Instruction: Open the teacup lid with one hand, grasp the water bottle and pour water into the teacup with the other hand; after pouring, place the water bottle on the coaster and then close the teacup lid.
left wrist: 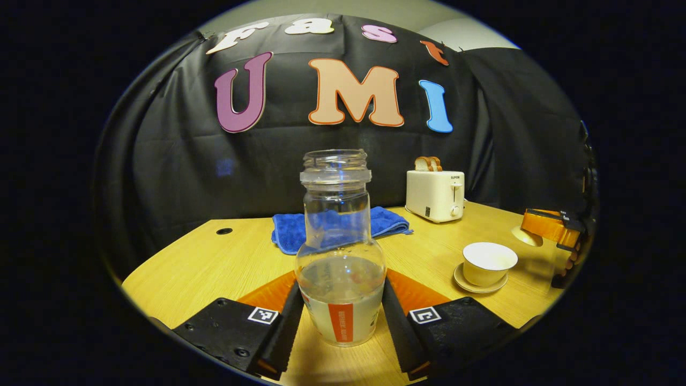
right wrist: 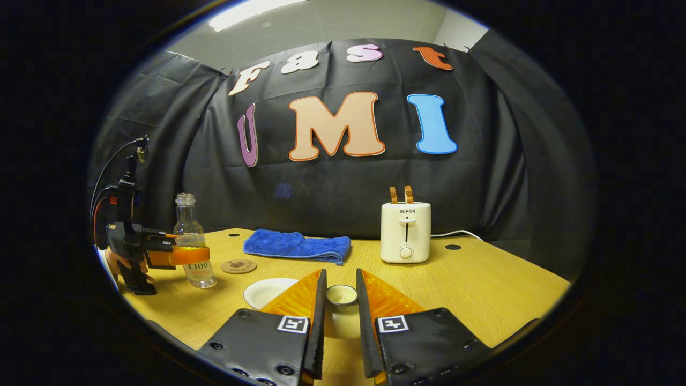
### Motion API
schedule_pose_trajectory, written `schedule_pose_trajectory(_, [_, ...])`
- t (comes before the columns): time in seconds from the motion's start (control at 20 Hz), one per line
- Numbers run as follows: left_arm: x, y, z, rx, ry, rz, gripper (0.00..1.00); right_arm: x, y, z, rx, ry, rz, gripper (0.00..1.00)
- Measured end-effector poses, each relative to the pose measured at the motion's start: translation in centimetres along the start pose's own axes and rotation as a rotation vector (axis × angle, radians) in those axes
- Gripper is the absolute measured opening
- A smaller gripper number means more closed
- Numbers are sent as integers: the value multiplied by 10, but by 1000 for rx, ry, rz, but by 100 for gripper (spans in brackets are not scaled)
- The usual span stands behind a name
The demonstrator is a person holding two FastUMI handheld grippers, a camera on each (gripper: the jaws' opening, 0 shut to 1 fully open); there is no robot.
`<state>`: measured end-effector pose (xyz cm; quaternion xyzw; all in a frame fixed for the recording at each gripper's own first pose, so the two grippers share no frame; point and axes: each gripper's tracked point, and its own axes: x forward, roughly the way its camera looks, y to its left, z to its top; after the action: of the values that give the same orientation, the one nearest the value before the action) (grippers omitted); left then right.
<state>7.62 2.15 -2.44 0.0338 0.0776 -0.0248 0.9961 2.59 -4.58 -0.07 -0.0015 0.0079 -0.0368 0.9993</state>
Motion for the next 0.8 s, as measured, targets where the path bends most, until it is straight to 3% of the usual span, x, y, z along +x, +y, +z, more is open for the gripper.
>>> schedule_pose_trajectory(0.15, [0, -2, 0, 10, 1, -4, 68, -1, -4, 0, 0, 0, -6, 33])
schedule_pose_trajectory(0.25, [-1, -5, 0, 71, 8, -7, 68, -2, -6, 1, 0, -1, -13, 33])
schedule_pose_trajectory(0.8, [-8, 13, 24, 645, 67, 137, 67, -6, -24, 1, -2, -2, -37, 32])
